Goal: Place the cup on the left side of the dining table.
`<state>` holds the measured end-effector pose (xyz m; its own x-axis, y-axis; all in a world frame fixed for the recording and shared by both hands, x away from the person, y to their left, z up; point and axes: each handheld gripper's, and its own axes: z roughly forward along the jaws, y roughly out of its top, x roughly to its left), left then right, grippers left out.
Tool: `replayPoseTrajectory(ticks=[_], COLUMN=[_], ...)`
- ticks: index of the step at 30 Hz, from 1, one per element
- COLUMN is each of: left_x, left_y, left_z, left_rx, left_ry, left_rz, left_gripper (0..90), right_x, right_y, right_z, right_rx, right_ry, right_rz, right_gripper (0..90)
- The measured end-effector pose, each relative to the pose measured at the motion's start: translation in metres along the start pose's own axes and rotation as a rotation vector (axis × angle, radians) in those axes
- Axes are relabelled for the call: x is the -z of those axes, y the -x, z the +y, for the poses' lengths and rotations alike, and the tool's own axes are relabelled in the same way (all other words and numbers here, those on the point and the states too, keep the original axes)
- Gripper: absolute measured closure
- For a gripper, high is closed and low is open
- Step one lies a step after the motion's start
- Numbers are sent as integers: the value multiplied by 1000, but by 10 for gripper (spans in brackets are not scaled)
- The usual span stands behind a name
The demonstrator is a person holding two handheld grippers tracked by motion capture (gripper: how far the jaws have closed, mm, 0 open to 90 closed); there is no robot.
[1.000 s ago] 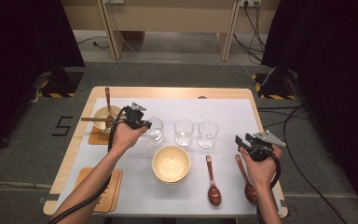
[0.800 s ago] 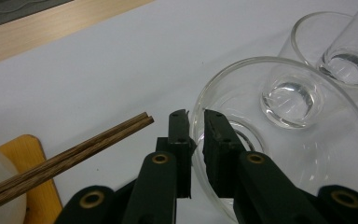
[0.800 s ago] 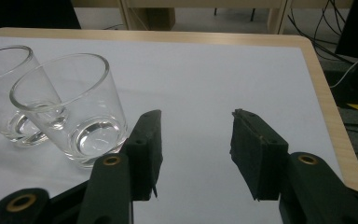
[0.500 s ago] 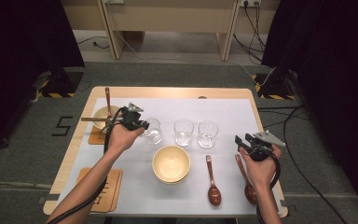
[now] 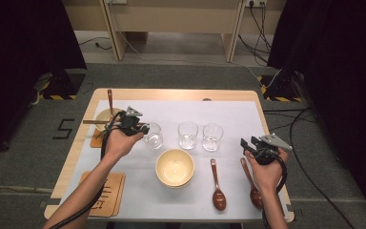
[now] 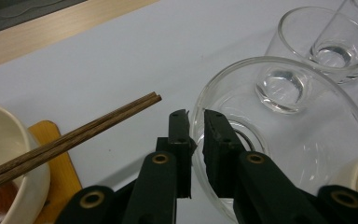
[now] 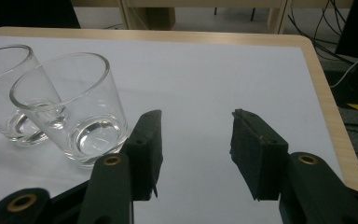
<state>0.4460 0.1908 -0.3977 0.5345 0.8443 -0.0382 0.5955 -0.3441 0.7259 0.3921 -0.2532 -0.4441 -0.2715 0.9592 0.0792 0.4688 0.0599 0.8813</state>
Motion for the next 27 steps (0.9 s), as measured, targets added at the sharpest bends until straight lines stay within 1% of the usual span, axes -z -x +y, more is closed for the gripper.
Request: replayPoseTrajectory(ticks=[9,12,13,20,27], left_x=[8,12,13,19,26], left_y=[-8,-11,-12,-18,-26], left_z=[-7,-10,-11,-15,-21], left_rx=[10,12,14,18,29], left_ry=[7,5,6,8,9], left_rz=[15,23,25,34,54], left_gripper=[807,807,807,807,807], right_x=[0,0,0,0,0], right_y=[-1,-1,-1,-1,0], right_z=[0,0,0,0,0], right_rx=[1,-5,1,2,1], right_ry=[-4,-4,-2,-3,0], right_rz=[2,1,2,2,0], right_gripper=[536,536,535,536,536])
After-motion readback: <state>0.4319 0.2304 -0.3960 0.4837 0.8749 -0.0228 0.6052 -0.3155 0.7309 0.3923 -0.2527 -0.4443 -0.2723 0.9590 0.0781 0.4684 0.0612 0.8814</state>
